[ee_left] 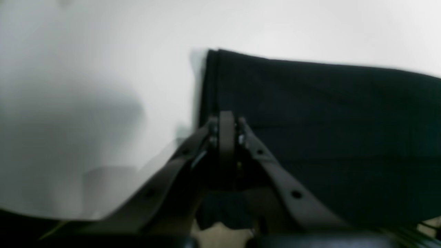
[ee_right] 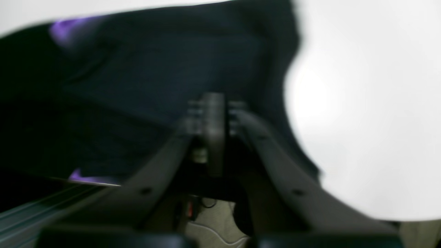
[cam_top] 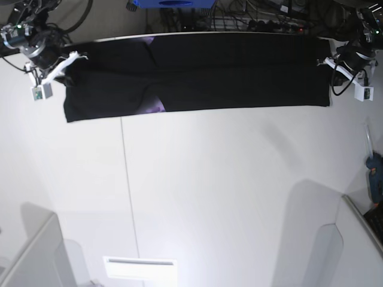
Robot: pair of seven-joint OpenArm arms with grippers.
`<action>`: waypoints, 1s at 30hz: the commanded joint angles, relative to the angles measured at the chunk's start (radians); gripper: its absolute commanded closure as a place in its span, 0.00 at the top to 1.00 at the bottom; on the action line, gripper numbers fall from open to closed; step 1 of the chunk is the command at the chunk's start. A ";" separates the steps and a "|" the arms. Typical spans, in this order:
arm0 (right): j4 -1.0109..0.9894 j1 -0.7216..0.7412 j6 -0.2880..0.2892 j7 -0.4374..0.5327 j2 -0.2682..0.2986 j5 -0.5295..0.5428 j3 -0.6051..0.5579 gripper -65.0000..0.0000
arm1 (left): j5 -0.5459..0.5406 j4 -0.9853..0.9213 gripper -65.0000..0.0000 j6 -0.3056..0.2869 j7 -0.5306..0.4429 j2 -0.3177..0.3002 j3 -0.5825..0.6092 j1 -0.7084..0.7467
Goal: Fold the T-shirt properly
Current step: 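Pull the folded strip toward the arms with both grippers and release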
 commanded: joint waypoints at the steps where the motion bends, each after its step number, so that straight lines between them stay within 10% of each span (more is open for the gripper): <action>1: 0.005 0.006 -0.007 0.022 0.017 0.012 -0.009 0.00 | -0.015 0.001 0.00 -0.006 -0.020 -0.005 0.001 -0.002; 30: -0.419 0.215 -0.013 0.114 0.039 -0.137 -0.072 0.00 | 0.223 -0.429 0.00 0.000 -0.107 -0.006 0.198 -0.227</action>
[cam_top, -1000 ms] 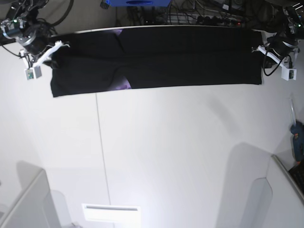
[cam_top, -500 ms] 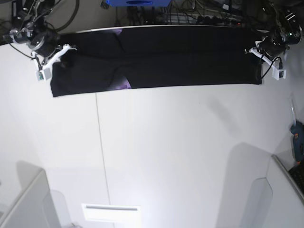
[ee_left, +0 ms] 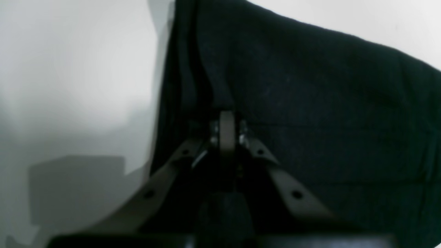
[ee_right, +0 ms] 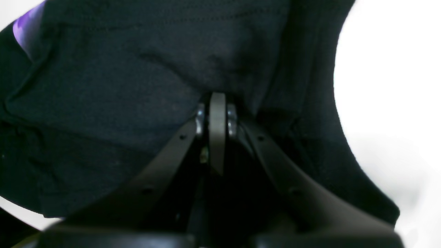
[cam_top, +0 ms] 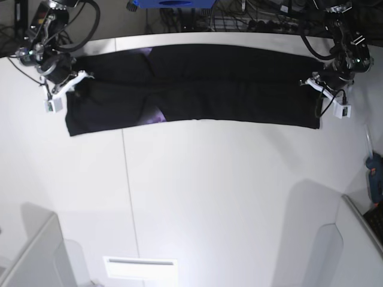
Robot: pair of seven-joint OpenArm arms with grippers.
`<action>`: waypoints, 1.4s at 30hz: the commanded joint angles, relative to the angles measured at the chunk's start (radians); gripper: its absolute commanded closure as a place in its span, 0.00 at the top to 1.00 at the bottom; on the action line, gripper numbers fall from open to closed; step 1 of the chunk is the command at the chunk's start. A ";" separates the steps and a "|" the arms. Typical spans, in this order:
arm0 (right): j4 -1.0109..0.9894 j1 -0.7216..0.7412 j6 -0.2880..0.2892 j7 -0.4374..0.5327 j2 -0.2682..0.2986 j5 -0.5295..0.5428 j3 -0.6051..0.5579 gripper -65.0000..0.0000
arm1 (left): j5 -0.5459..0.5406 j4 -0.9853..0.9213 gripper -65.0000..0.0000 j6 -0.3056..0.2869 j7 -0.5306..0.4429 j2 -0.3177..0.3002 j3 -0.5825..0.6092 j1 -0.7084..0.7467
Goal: Fold the T-shirt properly
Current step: 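Pull the folded strip toward the arms with both grippers and release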
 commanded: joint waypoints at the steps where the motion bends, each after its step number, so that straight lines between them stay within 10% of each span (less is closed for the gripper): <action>1: -0.002 0.020 -0.006 -0.010 0.008 -0.020 0.002 0.00 | 0.063 -0.011 0.00 0.022 0.070 0.000 0.004 -0.003; 16: -0.074 0.180 -0.176 -0.009 0.003 -0.022 0.002 0.00 | 0.063 -0.015 0.00 0.107 0.076 -0.004 0.014 -0.147; 31: 0.076 0.191 -0.179 -0.069 -0.032 -0.014 0.002 0.00 | 0.037 0.126 0.00 0.104 0.096 -0.001 -0.042 -0.151; 42: 0.384 0.155 -0.175 -0.179 -0.073 -0.014 0.002 0.00 | -0.230 0.250 0.00 0.101 0.294 -0.006 -0.284 -0.088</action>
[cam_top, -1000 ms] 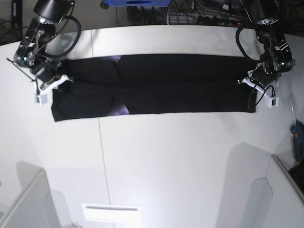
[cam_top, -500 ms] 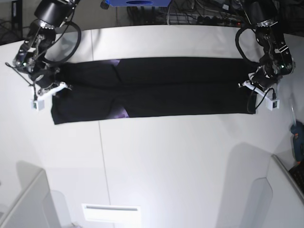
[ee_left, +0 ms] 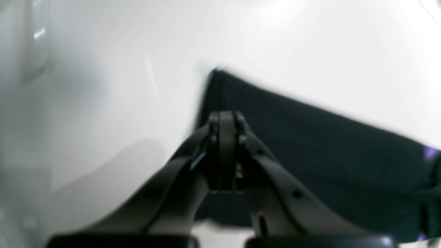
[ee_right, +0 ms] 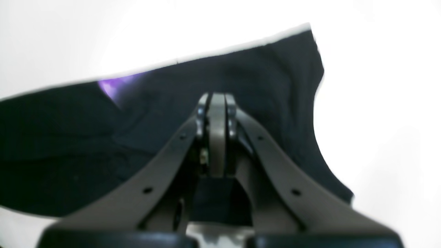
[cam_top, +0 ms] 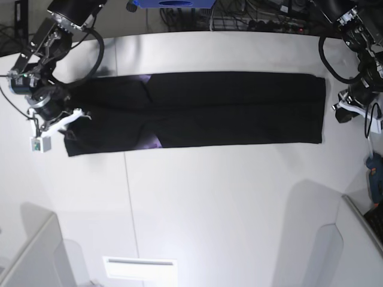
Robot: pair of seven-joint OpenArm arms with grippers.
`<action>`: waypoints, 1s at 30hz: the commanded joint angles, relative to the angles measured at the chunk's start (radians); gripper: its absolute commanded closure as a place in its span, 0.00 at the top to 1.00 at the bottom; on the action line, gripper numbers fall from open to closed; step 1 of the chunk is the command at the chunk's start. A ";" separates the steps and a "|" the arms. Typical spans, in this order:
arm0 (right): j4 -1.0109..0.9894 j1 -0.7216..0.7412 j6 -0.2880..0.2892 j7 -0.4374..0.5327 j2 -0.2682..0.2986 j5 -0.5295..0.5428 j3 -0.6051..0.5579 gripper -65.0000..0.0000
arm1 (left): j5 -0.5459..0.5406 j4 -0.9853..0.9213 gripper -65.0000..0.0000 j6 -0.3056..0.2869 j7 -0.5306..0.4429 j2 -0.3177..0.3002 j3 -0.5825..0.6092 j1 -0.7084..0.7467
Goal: Fold the T-shirt properly
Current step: 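Pull the folded strip toward the arms with both grippers and release, then grasp the strip's end with the left gripper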
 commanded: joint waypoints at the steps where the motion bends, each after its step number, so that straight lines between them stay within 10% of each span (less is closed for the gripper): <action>1: 0.035 -0.002 0.003 0.013 0.009 0.011 0.002 0.00 | -0.015 0.012 0.00 -0.006 -0.015 -0.016 -0.004 0.000; 10: 0.052 -0.052 0.003 0.022 0.009 0.011 -0.081 0.00 | -0.012 0.000 0.73 -0.095 -0.061 -0.016 -0.004 0.033; 30: 0.052 -0.058 0.003 0.022 0.009 0.011 -0.109 0.00 | -0.012 -0.330 0.73 -0.095 -0.187 -0.073 0.137 -0.044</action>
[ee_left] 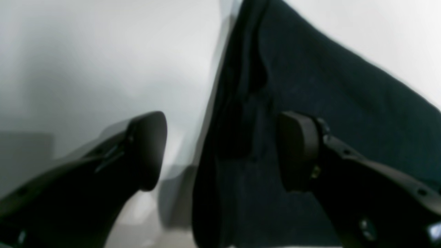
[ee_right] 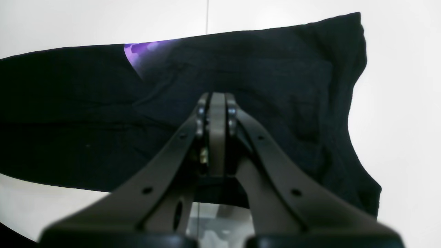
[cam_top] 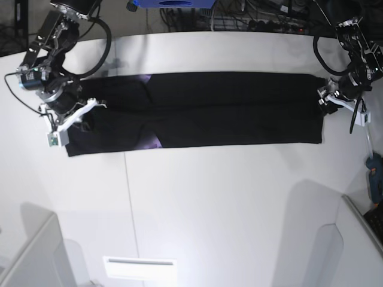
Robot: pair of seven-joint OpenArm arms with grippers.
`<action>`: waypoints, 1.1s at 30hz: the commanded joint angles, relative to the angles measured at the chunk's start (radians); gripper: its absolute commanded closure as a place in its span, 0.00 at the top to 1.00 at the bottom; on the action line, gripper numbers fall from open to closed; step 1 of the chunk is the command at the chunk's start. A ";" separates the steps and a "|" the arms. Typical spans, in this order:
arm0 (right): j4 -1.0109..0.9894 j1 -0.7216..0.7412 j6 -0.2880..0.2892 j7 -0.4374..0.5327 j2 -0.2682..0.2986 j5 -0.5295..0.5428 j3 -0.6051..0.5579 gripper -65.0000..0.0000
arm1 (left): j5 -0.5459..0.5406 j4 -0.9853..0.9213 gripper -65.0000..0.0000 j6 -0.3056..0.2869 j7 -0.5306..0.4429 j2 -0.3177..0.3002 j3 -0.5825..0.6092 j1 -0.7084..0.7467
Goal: Fold the T-shirt properly
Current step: 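Grasp the strip's end with the left gripper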
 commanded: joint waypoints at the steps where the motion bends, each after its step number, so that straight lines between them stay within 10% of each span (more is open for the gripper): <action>1: 0.018 0.010 0.004 0.019 0.009 0.013 0.003 0.00 | -0.011 -0.004 0.73 -0.006 -0.004 -0.015 -0.001 -0.016; 6: 0.018 0.010 0.004 0.019 0.009 0.015 0.005 0.00 | -0.011 -0.052 0.70 -0.006 -0.004 -0.015 0.034 -0.028; 15: 0.018 0.010 0.004 0.020 0.009 0.015 0.008 0.00 | -0.011 -0.116 0.00 -0.006 -0.007 -0.015 0.068 -0.046; 33: 0.018 0.008 0.004 0.019 0.009 0.015 0.002 0.00 | -0.011 -0.078 0.00 -0.006 -0.148 -0.091 0.062 -0.013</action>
